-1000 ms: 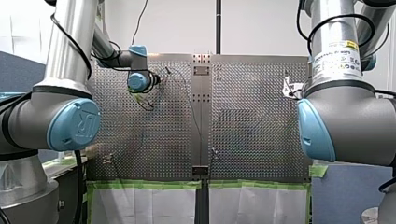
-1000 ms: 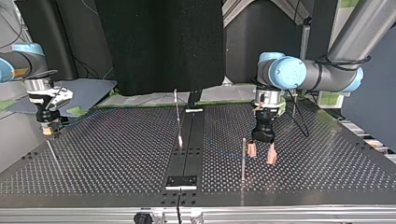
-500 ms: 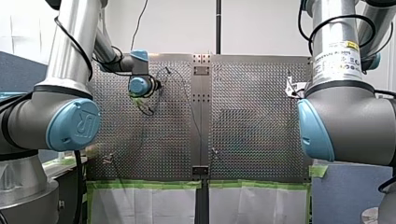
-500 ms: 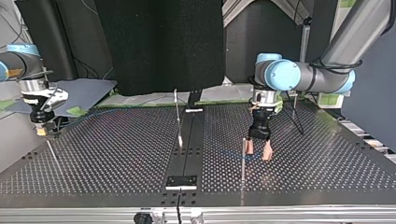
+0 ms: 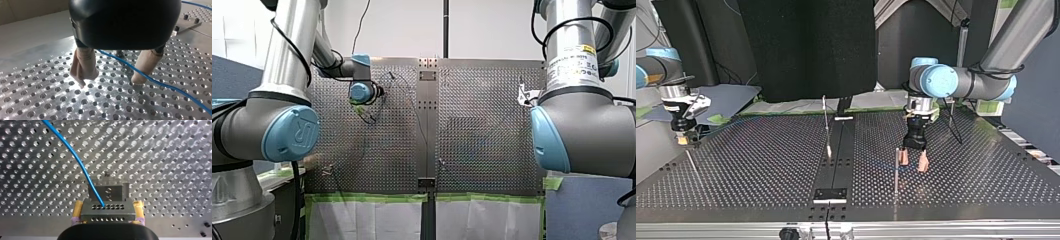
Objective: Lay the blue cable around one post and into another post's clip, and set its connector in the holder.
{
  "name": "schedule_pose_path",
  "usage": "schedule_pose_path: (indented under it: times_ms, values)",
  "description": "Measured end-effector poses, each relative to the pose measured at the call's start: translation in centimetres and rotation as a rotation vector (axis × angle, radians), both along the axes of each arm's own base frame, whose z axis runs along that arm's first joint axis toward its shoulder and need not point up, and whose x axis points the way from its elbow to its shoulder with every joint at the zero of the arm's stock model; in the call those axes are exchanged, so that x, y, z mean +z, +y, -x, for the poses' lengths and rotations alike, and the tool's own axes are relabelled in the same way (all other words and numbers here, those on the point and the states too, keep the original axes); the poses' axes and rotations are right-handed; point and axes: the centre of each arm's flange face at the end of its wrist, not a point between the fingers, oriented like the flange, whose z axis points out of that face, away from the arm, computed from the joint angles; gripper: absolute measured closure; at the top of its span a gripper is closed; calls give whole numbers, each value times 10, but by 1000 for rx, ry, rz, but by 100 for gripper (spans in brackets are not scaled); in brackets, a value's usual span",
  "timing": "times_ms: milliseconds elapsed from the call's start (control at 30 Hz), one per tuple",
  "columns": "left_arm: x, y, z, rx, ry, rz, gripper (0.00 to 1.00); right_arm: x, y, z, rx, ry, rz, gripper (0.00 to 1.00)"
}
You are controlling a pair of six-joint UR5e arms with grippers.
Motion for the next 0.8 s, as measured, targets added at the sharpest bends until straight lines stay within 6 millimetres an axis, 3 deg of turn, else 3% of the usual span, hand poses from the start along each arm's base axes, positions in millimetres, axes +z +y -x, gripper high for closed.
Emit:
schedule_pose_path:
  times_ms: [800]
  values:
    - [0, 0, 0, -1, 1, 1, 0, -2, -6, 0, 18, 1, 9, 100]
